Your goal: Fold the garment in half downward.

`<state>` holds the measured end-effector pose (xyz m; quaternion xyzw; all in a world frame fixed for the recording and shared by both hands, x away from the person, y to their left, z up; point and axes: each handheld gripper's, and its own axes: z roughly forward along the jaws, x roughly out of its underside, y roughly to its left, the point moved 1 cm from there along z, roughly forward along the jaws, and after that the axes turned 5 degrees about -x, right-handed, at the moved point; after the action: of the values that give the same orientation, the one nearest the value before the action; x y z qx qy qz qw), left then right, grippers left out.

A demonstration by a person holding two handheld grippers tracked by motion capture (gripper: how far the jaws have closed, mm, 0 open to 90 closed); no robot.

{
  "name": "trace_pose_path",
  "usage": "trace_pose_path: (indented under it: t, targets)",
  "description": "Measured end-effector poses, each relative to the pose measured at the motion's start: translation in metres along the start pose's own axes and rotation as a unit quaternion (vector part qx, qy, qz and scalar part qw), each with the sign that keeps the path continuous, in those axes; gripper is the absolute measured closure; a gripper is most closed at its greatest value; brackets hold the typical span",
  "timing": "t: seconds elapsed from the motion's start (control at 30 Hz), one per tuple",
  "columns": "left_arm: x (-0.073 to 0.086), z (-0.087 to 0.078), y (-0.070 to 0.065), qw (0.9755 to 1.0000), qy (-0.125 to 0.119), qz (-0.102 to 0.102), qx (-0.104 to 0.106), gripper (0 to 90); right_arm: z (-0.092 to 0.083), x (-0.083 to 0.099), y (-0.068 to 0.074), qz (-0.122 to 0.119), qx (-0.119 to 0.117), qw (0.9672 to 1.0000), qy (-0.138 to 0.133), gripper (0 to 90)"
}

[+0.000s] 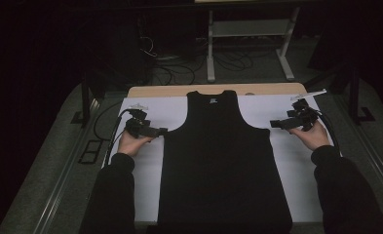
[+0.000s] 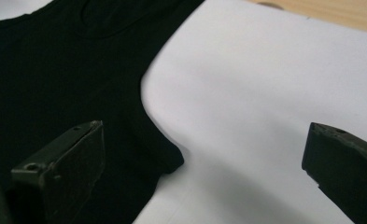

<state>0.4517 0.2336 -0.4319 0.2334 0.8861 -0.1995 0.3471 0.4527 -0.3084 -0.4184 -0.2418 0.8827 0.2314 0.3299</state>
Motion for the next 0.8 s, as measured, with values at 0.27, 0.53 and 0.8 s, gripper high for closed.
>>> trace_pose_path:
  t: [0.27, 0.53, 0.8]
  targets:
    - [0.002, 0.005, 0.001, 0.9999, 0.009, -0.002, -0.004, 0.0, 0.014, 0.004, 0.003, 0.003, -0.01, 0.9999, 0.01, 1.1]
    - [0.003, 0.008, 0.001, 0.9998, 0.014, 0.002, -0.015, 1.1, 0.019, 0.006, 0.006, 0.004, -0.029, 0.9995, 0.015, 6.9]
    - [0.004, 0.011, -0.004, 0.9997, 0.025, 0.006, -0.004, 12.6, 0.021, 0.009, 0.01, -0.005, -0.036, 0.9992, 0.018, 13.5]
